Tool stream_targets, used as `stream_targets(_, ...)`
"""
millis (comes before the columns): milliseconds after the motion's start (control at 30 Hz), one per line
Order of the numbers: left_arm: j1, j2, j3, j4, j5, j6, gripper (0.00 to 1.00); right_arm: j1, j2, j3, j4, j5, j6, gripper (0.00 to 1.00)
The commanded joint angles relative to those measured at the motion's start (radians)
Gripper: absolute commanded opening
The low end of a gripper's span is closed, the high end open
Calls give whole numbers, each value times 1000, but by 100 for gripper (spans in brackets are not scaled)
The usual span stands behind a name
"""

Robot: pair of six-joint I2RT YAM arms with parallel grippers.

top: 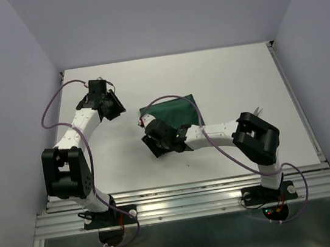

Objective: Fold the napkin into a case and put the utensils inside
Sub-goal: Pick up the top corner of the square-folded napkin from the center of the board.

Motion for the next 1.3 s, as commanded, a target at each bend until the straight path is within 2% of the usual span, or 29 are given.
stream_targets(0, 3, -38, -8, 16, 10, 12, 43, 18, 2, 41, 25, -9, 7, 51)
stream_targets(400, 3, -32, -14, 24, 18, 15, 43, 37, 42, 67, 19, 6, -2, 50)
stream_targets(900, 3, -38, -23, 29, 23, 15, 43, 37, 47, 74, 2, 60, 7, 21)
stream_targets(1133, 3, -39, -26, 29, 24, 15, 43, 37, 36, 72, 2, 77, 22, 1)
stream_targets(1267, 3, -39, -26, 30, 24, 15, 43, 37, 2, 45, 33, 92, 33, 1)
